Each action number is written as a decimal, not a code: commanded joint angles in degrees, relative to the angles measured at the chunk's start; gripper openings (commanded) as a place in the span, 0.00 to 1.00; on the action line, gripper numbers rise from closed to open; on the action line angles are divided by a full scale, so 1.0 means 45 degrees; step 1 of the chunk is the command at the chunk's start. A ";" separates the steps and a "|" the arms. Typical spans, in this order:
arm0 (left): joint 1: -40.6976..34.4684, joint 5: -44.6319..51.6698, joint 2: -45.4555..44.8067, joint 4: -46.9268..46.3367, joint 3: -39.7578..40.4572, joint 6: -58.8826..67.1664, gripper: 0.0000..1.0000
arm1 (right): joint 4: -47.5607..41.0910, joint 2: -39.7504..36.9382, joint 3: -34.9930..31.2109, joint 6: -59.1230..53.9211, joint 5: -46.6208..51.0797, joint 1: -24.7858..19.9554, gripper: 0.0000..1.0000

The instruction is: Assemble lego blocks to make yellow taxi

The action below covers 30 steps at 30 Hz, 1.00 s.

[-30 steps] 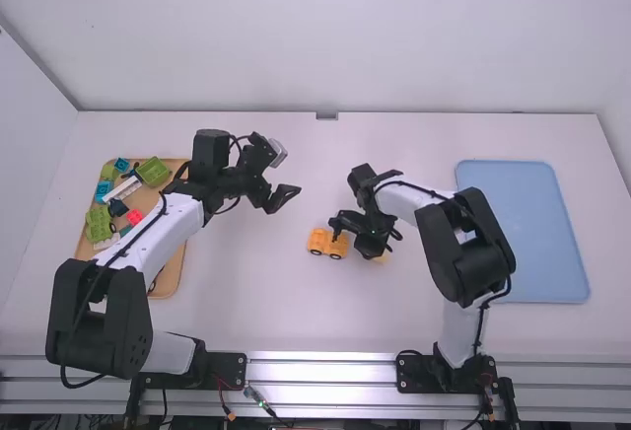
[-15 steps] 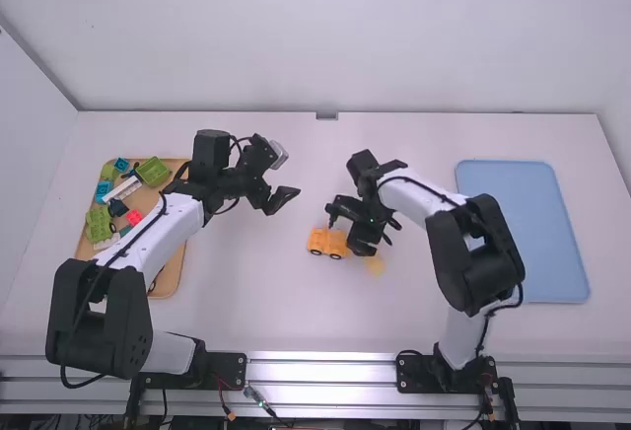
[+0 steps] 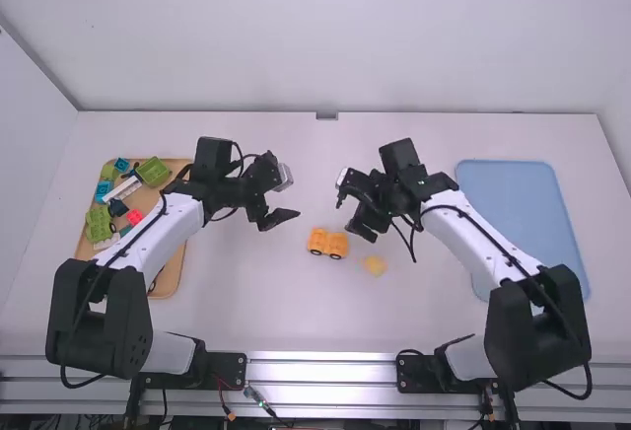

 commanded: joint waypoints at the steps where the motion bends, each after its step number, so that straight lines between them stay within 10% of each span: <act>1: 0.0049 0.1656 0.0559 -0.0053 0.0160 0.1953 0.99 | 0.0578 -0.0495 -0.0821 0.0087 -0.1001 -0.0073 0.99; 14: -0.0398 0.4663 0.4745 0.2574 0.0165 0.3551 0.99 | 0.3827 -0.0923 -0.2701 0.2453 -0.0758 0.0797 0.99; 22: -0.0379 0.4634 0.4818 0.2885 0.0165 0.3551 0.99 | 0.8286 -0.1209 -0.6018 0.3769 -0.0903 0.0801 0.99; 30: -0.0389 0.3934 0.4818 0.2837 0.0165 0.3225 0.99 | 0.8699 -0.3551 -0.8034 0.4065 -0.0758 0.0733 0.99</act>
